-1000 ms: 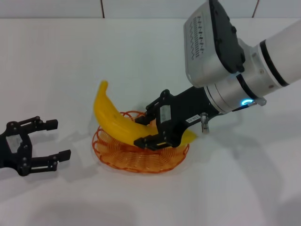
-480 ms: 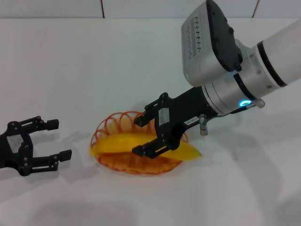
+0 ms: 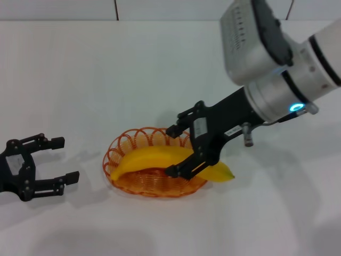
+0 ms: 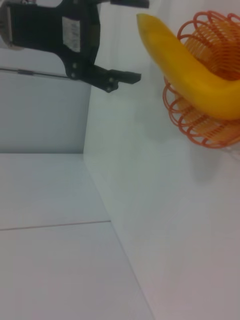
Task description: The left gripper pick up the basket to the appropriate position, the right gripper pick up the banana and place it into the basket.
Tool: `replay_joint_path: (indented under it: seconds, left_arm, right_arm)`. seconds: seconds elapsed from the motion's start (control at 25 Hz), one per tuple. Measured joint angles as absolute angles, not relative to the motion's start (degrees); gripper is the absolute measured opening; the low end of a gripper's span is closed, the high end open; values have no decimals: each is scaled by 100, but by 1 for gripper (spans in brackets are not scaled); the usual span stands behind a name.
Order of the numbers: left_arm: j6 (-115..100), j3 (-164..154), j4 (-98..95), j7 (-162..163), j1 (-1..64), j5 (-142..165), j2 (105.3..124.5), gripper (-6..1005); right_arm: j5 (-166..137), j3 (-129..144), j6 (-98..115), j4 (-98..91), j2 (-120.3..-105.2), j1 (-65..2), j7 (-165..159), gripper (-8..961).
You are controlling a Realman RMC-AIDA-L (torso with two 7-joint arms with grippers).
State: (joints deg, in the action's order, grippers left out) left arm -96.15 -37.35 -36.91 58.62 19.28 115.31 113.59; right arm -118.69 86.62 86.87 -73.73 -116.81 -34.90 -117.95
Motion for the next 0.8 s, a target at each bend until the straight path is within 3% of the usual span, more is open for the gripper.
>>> replay_joint_path:
  seconds: [0.44, 0.8]
  left_arm:
    - [-9615, -3734, -3691, 5858, 1909, 11532, 11354, 865]
    - [-9615, -3735, -3691, 5854, 1898, 11531, 11347, 865]
  right_arm:
    - [-12105, 6523, 9332, -7054, -11673, -2910, -11121, 861]
    - [-12192, 4486, 9916, -5394, -11637, -2349, -8137, 861]
